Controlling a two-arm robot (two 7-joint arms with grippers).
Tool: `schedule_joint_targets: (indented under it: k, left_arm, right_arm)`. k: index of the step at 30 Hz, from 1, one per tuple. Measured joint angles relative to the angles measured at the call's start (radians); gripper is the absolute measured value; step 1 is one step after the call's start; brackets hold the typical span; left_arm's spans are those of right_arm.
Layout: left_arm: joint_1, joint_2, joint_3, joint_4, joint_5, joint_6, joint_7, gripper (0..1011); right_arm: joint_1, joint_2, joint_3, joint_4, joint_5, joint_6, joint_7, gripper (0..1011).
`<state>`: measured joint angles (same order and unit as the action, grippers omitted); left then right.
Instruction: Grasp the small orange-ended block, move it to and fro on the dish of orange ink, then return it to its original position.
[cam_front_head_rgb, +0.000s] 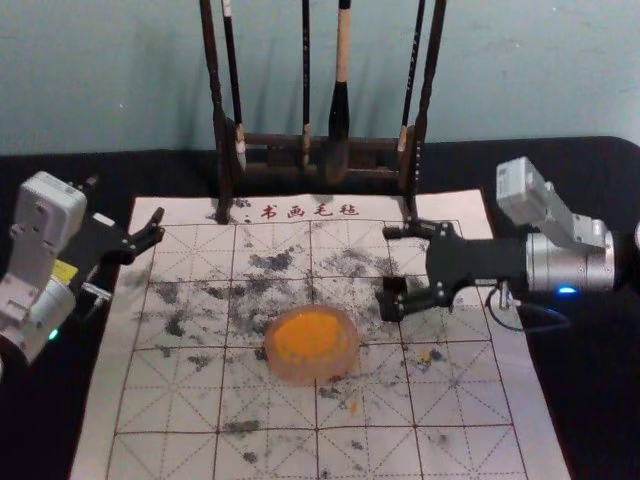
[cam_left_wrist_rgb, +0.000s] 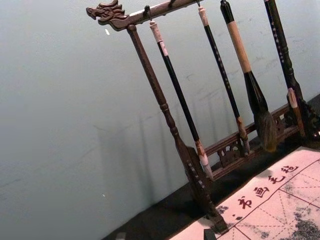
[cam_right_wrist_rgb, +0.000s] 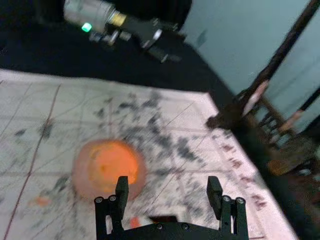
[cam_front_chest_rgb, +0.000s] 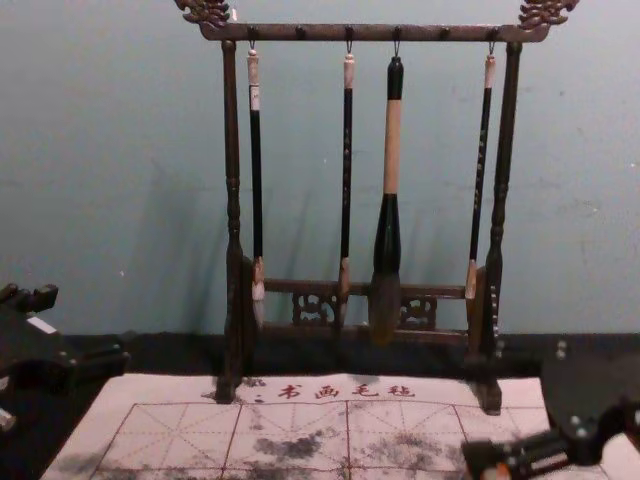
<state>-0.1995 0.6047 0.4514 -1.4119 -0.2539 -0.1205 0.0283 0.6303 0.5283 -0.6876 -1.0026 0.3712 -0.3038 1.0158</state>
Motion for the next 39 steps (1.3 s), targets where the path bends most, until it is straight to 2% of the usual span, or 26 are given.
schedule_joint_targets:
  k: [2, 8, 9, 10, 11, 14, 15, 18, 22, 28, 33, 39]
  left_arm:
    - [0.000, 0.000, 0.000, 0.000, 0.000, 0.000, 0.000, 1001]
    - [0.000, 0.000, 0.000, 0.000, 0.000, 0.000, 0.000, 1001]
    - [0.000, 0.000, 0.000, 0.000, 0.000, 0.000, 0.000, 1001]
    - [0.000, 0.000, 0.000, 0.000, 0.000, 0.000, 0.000, 1001]
    - [0.000, 0.000, 0.000, 0.000, 0.000, 0.000, 0.000, 1001]
    - [0.000, 0.000, 0.000, 0.000, 0.000, 0.000, 0.000, 1001]
    - [0.000, 0.000, 0.000, 0.000, 0.000, 0.000, 0.000, 1001]
    - [0.000, 0.000, 0.000, 0.000, 0.000, 0.000, 0.000, 1001]
    - [0.000, 0.000, 0.000, 0.000, 0.000, 0.000, 0.000, 1001]
    - [0.000, 0.000, 0.000, 0.000, 0.000, 0.000, 0.000, 1001]
    - [0.000, 0.000, 0.000, 0.000, 0.000, 0.000, 0.000, 1001]
    - [0.000, 0.000, 0.000, 0.000, 0.000, 0.000, 0.000, 1001]
  right_arm:
    - [-0.014, 0.004, 0.015, -0.024, 0.008, 0.001, -0.025, 1002]
    - [-0.116, 0.021, 0.098, -0.145, 0.033, 0.026, -0.198, 1002]
    - [-0.153, 0.024, 0.121, -0.182, 0.034, 0.035, -0.266, 1000]
    - [-0.170, 0.025, 0.130, -0.195, 0.033, 0.036, -0.290, 1000]
    - [-0.208, 0.026, 0.151, -0.227, 0.026, 0.038, -0.355, 1002]
    - [-0.268, 0.022, 0.182, -0.267, 0.018, 0.046, -0.455, 1002]
    - [-0.308, 0.015, 0.201, -0.288, 0.013, 0.055, -0.520, 1002]
    - [-0.369, -0.004, 0.231, -0.312, 0.012, 0.067, -0.613, 1000]
    - [-0.417, -0.031, 0.256, -0.318, 0.011, 0.080, -0.687, 1002]
    - [-0.448, -0.073, 0.281, -0.289, -0.004, 0.095, -0.766, 1000]
    - [-0.450, -0.095, 0.291, -0.262, -0.017, 0.102, -0.787, 1000]
    - [-0.450, -0.093, 0.290, -0.263, -0.017, 0.103, -0.787, 1002]
